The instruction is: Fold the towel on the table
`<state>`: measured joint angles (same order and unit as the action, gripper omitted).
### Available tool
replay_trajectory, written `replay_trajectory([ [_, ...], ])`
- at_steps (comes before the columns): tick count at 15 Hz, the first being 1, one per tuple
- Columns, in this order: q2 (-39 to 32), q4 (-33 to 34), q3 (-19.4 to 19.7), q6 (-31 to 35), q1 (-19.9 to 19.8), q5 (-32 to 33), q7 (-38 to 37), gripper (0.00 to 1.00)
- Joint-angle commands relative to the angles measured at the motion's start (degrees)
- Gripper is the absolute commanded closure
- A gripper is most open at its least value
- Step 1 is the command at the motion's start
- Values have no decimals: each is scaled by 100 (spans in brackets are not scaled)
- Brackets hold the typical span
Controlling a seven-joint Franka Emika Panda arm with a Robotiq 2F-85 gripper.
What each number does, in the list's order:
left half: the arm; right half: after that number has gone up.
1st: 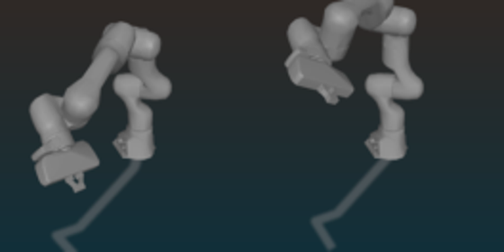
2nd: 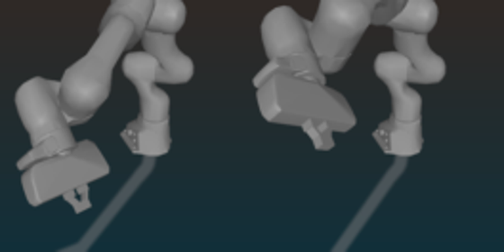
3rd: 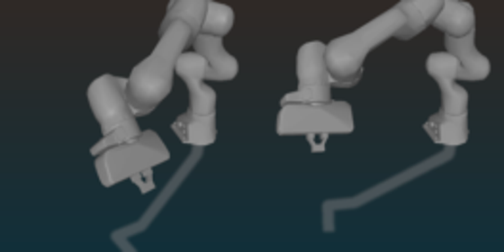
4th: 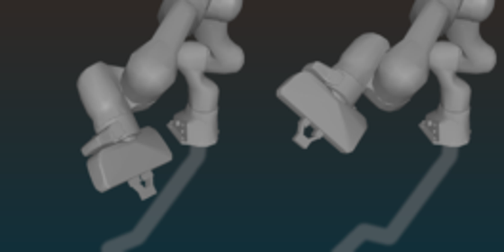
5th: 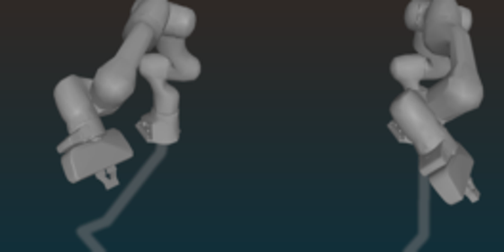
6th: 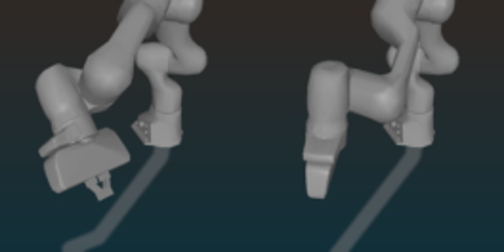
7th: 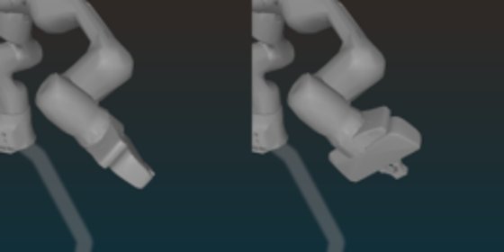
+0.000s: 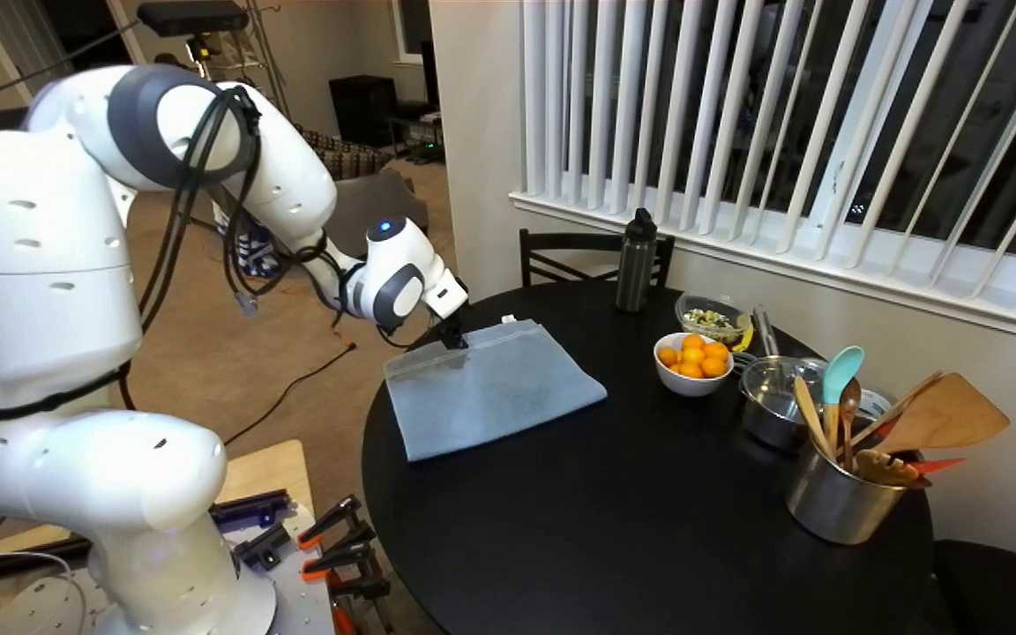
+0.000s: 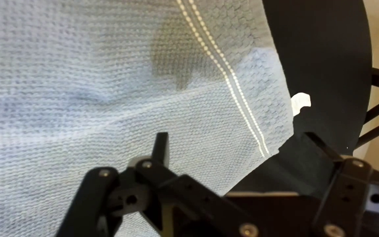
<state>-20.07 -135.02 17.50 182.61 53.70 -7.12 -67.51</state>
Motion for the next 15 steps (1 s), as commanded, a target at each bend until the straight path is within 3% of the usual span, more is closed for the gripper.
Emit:
replay_trajectory([
  [1, 723, -802, 1346, -80, 1280, 188, -222, 0],
  [5, 731, -1040, 3145, -43, 2855, 226, -346, 0],
  [10, 635, -1186, 4555, -148, 4230, 63, -303, 0],
  [11, 582, -1063, 4171, -69, 3787, 85, -126, 0],
  [15, 568, -1065, 4231, -73, 3860, 84, -126, 0],
])
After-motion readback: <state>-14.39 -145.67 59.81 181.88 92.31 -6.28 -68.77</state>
